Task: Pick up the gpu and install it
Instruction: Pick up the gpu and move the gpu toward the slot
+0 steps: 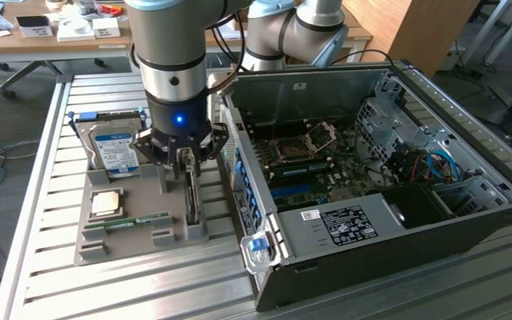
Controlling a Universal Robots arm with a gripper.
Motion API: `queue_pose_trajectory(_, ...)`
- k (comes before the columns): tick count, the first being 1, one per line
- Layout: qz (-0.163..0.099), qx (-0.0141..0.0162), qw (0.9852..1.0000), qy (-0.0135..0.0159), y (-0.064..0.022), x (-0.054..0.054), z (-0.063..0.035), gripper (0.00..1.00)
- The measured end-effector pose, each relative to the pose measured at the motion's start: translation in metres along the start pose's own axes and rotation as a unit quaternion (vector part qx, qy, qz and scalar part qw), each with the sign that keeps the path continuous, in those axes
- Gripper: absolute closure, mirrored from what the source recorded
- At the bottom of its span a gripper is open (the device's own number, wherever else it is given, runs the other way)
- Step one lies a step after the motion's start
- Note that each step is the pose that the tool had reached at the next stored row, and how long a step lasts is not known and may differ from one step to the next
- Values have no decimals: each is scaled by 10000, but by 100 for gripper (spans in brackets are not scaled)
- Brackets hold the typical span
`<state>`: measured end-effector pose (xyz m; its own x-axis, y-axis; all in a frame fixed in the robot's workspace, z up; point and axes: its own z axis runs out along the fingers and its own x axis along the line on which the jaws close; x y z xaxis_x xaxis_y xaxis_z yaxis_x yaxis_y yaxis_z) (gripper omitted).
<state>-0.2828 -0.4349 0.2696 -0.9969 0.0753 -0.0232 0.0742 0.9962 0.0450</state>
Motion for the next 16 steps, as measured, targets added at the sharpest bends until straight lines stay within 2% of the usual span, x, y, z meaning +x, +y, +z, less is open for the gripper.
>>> queue_pose_trajectory(6, 1, 1, 10000, -1, 1, -21, 28, 59)
queue_pose_trajectory(16, 0, 16, 10000, -2, -7, -20, 190, 59)
